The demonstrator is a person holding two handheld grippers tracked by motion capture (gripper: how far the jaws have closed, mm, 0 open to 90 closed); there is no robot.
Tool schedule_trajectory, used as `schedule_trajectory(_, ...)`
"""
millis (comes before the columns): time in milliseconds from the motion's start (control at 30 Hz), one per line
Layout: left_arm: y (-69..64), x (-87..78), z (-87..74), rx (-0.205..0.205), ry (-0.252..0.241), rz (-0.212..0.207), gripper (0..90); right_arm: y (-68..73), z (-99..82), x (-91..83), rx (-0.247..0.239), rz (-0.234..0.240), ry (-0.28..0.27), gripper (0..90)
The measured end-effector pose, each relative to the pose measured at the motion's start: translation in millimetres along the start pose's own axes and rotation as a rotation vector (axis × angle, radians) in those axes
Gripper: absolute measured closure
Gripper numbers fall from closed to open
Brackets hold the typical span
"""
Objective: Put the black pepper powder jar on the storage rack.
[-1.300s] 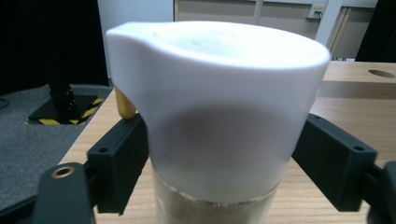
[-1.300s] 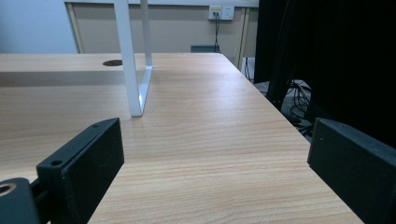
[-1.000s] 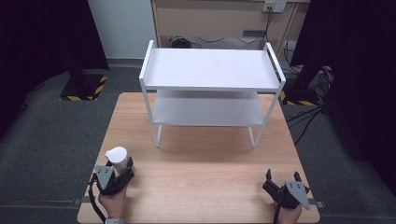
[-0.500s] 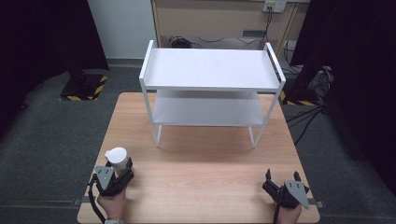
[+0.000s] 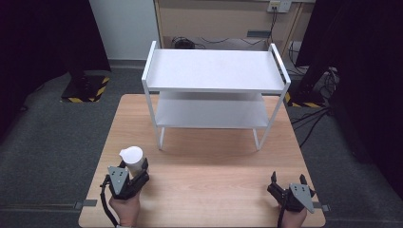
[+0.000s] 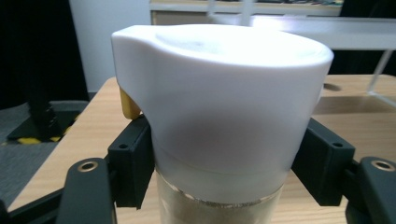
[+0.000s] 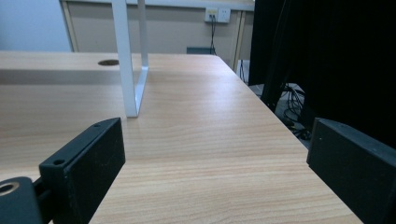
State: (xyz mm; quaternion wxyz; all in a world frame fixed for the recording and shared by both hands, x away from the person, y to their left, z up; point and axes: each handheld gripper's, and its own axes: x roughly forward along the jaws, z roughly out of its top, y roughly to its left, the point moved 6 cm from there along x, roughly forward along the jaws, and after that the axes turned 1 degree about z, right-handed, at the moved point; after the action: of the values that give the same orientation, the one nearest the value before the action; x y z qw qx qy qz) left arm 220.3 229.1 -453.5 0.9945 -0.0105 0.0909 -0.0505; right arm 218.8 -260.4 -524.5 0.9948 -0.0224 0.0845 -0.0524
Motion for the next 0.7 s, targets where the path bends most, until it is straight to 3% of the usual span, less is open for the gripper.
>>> schedule_trajectory(167, -18.1, 3.1, 13.7, 0.003, -0.018, -0.043, 29.8, -3.7, -1.2, -0.6, 0.045, 0.001, -0.016, 4.8)
schedule_trajectory(700, -62.7, 35.2, 60.7, 0.026, -0.047, -0.105, 29.8, -3.3, -3.0, -1.0, 0.056, -0.01, -0.035, 4.9)
